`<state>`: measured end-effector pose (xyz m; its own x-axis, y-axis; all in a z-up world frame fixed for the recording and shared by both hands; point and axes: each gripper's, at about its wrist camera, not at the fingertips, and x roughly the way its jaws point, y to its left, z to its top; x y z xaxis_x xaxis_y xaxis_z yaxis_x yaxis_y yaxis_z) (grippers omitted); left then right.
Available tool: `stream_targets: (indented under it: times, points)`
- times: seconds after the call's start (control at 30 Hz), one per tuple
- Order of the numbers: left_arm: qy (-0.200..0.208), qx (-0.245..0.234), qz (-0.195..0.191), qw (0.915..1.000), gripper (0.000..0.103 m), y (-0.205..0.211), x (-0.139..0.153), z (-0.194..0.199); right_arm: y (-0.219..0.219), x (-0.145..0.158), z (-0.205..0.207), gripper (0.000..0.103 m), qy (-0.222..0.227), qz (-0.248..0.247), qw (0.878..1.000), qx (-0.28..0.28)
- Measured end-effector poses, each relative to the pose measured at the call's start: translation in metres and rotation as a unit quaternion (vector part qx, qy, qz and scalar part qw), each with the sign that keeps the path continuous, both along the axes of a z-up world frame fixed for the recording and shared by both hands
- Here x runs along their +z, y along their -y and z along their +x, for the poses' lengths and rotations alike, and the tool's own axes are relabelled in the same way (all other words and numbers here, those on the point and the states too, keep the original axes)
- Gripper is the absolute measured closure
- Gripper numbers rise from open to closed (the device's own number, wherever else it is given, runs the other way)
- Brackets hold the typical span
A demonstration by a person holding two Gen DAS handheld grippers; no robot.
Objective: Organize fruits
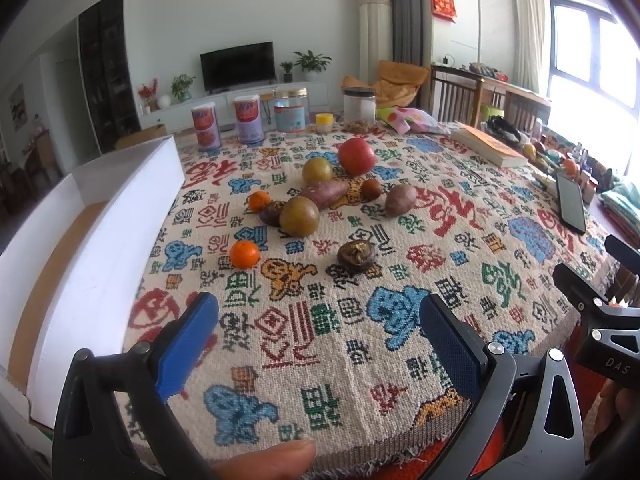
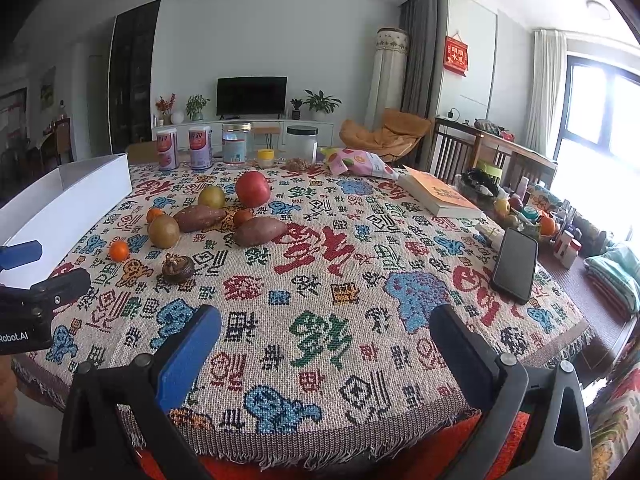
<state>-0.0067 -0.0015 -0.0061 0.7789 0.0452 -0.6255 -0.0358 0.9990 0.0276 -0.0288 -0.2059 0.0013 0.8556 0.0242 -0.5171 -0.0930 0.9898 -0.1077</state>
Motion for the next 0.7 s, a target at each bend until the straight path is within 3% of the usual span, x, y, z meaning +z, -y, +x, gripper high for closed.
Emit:
stream_targets:
  times: [0.7]
  points:
    - [-0.001,0.001,0.000,1.0000,0.002,0.0008,-0.0009,0.0019,-0.0019,0.0005,-0.0007,0.000,0.021,-0.019,0.999,-0.015]
